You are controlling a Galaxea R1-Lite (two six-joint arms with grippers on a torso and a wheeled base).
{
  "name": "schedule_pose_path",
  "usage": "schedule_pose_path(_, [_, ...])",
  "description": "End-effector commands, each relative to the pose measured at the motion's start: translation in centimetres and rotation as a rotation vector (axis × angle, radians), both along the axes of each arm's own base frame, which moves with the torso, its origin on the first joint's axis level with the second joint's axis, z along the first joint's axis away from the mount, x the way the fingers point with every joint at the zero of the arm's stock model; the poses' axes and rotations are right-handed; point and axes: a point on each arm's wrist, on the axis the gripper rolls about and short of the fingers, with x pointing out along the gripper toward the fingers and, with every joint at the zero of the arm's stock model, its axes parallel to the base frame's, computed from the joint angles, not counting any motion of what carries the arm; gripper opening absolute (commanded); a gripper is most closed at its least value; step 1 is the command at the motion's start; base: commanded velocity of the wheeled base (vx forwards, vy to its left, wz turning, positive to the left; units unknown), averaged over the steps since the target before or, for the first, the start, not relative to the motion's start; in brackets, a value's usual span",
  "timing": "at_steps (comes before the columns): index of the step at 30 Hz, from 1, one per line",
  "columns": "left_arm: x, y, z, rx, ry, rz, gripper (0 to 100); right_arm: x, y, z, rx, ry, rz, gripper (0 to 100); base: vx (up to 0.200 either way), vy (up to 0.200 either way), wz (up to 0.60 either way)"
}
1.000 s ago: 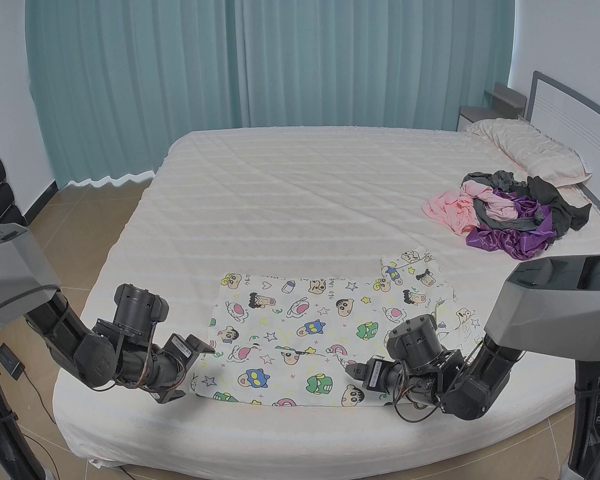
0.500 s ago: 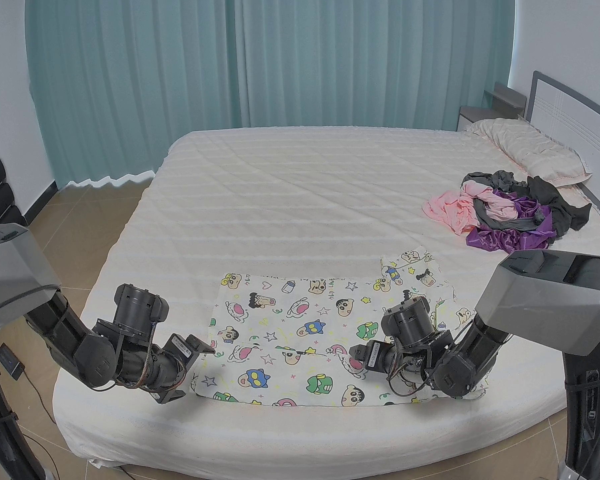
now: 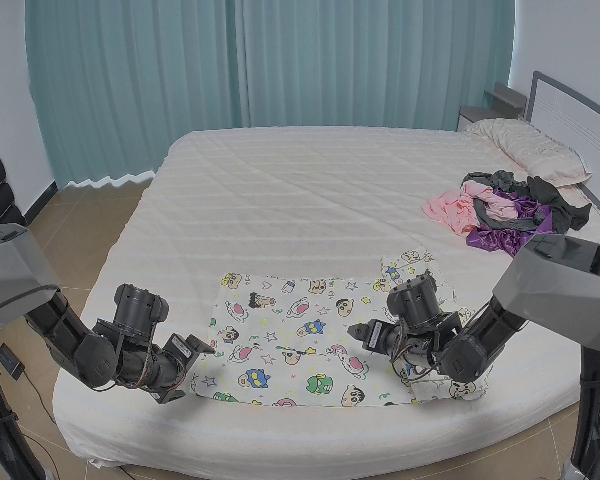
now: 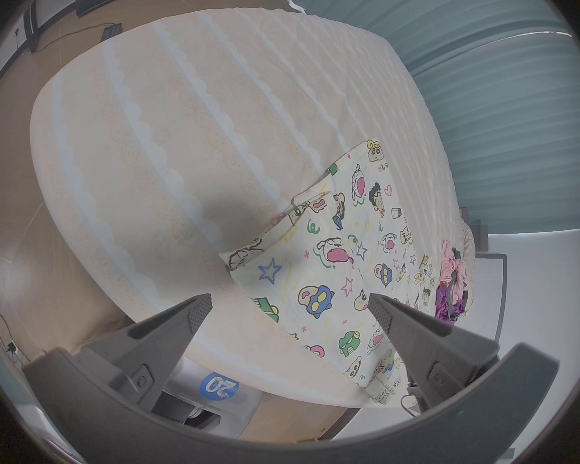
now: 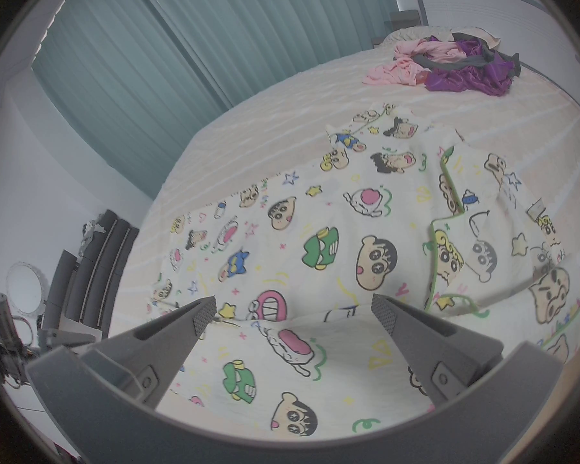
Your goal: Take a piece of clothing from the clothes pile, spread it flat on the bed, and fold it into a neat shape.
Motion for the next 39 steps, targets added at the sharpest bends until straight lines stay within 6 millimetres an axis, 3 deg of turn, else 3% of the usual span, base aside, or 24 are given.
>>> schedule_pose_path(1, [0.0, -0.1, 0.1, -0.002, -0.003, 0.003, 100, -1.2, -1.8, 3.9, 0.04, -0.058, -0.028, 100, 0.0, 0.0, 0.0])
schedule_pose_path(5, [0.0, 0.0, 0.1, 0.013, -0.007, 0.016, 100, -3.4, -4.3, 3.6, -0.018, -0.03, -0.093, 100, 0.0, 0.0, 0.0])
schedule_pose_path(13, [0.0, 0.0, 0.1, 0.01, -0.007, 0.022, 100, -8.1, -9.8, 3.5, -0.037, -0.037, -0.215, 100, 0.2, 0.0, 0.0])
schedule_pose_path(17, [0.0, -0.1, 0.0, 0.012, -0.005, 0.019, 100, -9.7, -11.4, 2.7, -0.039, -0.039, -0.246, 100, 0.2, 0.0, 0.0])
schedule_pose_path(26, [-0.3, -0.2, -0.4, 0.074, -0.015, -0.091, 100, -11.0, -12.0, 2.3, -0.001, -0.057, -0.217, 100, 0.0, 0.0, 0.0])
schedule_pose_path(31, [-2.9, 0.4, -2.6, 0.236, -0.004, -0.352, 100, -11.1, -12.0, 2.2, -0.001, -0.051, -0.216, 100, 0.0, 0.0, 0.0])
schedule_pose_path(35, [-4.0, 0.9, -3.7, 0.281, -0.029, -0.429, 100, -11.2, -12.0, 2.2, -0.004, -0.047, -0.214, 100, 0.0, 0.0, 0.0])
schedule_pose_path(36, [-4.8, 1.2, -5.4, 0.334, -0.112, -0.524, 100, -11.8, -12.1, 2.0, -0.001, -0.024, -0.183, 100, 0.0, 0.0, 0.0])
schedule_pose_path(39, [-5.0, 1.1, -7.5, 0.389, -0.21, -0.598, 100, -12.1, -12.1, 2.1, 0.007, -0.019, -0.168, 100, 0.0, 0.0, 0.0])
